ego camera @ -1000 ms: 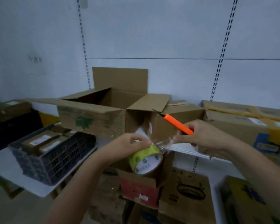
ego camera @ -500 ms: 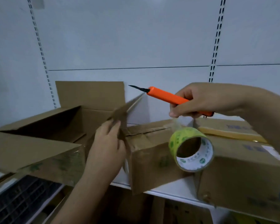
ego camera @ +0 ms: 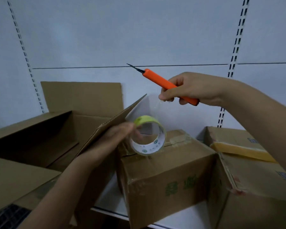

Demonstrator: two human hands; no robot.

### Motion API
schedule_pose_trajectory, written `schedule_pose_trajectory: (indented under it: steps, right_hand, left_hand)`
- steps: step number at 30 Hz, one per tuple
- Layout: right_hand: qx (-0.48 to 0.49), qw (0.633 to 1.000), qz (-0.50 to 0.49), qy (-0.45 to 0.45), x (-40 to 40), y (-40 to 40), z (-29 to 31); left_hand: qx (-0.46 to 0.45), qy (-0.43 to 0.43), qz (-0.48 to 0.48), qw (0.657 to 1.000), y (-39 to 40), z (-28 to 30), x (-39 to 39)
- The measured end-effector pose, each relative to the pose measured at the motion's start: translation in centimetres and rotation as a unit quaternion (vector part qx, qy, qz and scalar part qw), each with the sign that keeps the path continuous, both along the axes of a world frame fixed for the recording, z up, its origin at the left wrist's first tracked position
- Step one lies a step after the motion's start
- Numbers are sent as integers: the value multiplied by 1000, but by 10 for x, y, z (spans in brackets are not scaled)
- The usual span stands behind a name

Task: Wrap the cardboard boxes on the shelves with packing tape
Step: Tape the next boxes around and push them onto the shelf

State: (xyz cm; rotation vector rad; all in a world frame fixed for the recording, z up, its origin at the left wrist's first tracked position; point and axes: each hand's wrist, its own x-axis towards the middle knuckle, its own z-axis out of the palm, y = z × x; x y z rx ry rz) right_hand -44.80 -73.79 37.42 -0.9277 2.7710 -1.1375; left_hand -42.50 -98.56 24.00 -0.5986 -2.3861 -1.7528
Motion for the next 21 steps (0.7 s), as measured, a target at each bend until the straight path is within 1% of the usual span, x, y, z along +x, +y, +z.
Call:
schedule_pose_trajectory:
  steps: [1,3,6,7,9,11,13,15,18,19,21]
  right_hand:
    - [-3,1000,-6,-6,-7,3,-5]
    - [13,999,-29,-22,-20,13,-12]
    - [81,992,-64,-71,-35,39,-24]
    - [93,988,-67,-104,-40,46,-30]
    - [116,977,-62,-165,-52,56,-44]
    - [145,967,-73,-199,-62,63,-61]
    - [125,963,-79,-226,-72,70,-76]
    - [57,957,-77,-273,-77,81,-86]
    - [-32,936,-49,-347,-81,101,-89]
    - [-43,931,-44,-361,-81,105,-88]
    - [-33,932,-49,-359,-81,107,-90]
  left_hand:
    - [-2,8,-27,1000,-3,-1,-4]
    - [34,-8,-61,997,-8,0,-10]
    - [100,-27,-119,987,-15,8,-21]
    - [102,-35,-141,984,-13,12,-23]
    - [62,-45,-172,982,-2,16,-26]
    - [40,-44,-161,985,17,17,-28]
    - [36,-28,-130,990,31,16,-34]
    - [39,-30,-122,991,40,15,-41]
    - [74,-51,-128,988,50,12,-46]
    - [91,-59,-130,986,52,10,-47]
    - [120,-75,-142,980,57,8,-49]
